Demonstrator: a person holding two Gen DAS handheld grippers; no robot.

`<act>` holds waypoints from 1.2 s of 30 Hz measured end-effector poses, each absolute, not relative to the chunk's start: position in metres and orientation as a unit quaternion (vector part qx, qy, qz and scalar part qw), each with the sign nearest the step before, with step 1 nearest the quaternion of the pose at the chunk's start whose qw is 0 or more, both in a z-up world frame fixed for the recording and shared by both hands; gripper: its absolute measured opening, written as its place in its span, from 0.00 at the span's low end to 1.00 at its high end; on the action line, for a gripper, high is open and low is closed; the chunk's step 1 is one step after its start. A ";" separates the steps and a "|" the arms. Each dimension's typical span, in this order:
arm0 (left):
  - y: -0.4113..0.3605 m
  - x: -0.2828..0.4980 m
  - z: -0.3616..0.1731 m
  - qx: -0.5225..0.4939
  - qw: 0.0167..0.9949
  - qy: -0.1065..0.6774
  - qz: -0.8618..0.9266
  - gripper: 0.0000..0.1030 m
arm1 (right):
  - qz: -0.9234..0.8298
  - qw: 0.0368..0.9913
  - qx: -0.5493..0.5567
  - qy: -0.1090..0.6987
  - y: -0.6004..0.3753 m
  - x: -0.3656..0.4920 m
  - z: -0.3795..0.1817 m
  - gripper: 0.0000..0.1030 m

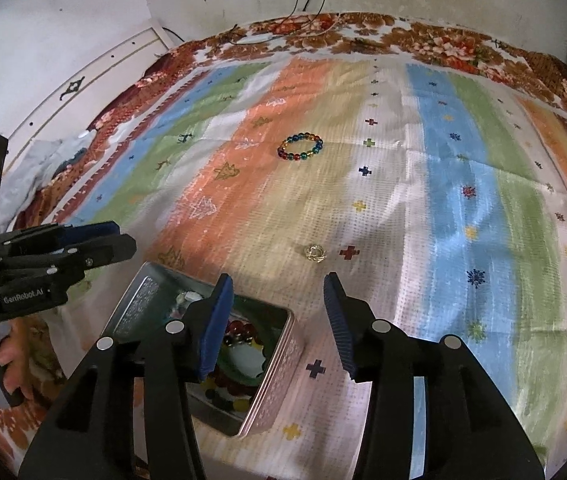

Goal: Organize jewelry
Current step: 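Open both tools to drop the ring and bangle into the tin, then move the left tool to the multicolour bracelet while the right tool approaches the gold charm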

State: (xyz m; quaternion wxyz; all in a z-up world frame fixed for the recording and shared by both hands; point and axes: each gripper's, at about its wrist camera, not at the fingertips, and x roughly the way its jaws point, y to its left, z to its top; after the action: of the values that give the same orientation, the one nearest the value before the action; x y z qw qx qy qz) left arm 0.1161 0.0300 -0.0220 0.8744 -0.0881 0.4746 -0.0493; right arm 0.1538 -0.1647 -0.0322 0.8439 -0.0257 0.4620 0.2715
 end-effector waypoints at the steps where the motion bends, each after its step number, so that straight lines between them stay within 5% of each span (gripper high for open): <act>1: 0.031 0.119 -0.022 -0.090 0.874 0.475 -0.048 0.43 | 0.273 0.842 -0.025 0.465 -0.164 0.156 -0.033 0.46; 36: 0.057 0.253 -0.059 -0.114 0.847 0.519 -0.029 0.46 | 0.283 0.754 -0.012 0.593 -0.139 0.241 -0.088 0.47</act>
State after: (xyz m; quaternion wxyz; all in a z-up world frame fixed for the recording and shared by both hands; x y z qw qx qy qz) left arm 0.2530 0.0569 -0.0587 0.8467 -0.1143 0.5190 -0.0285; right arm 0.2411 -0.1387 -0.0878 0.7541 -0.0117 0.5926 0.2829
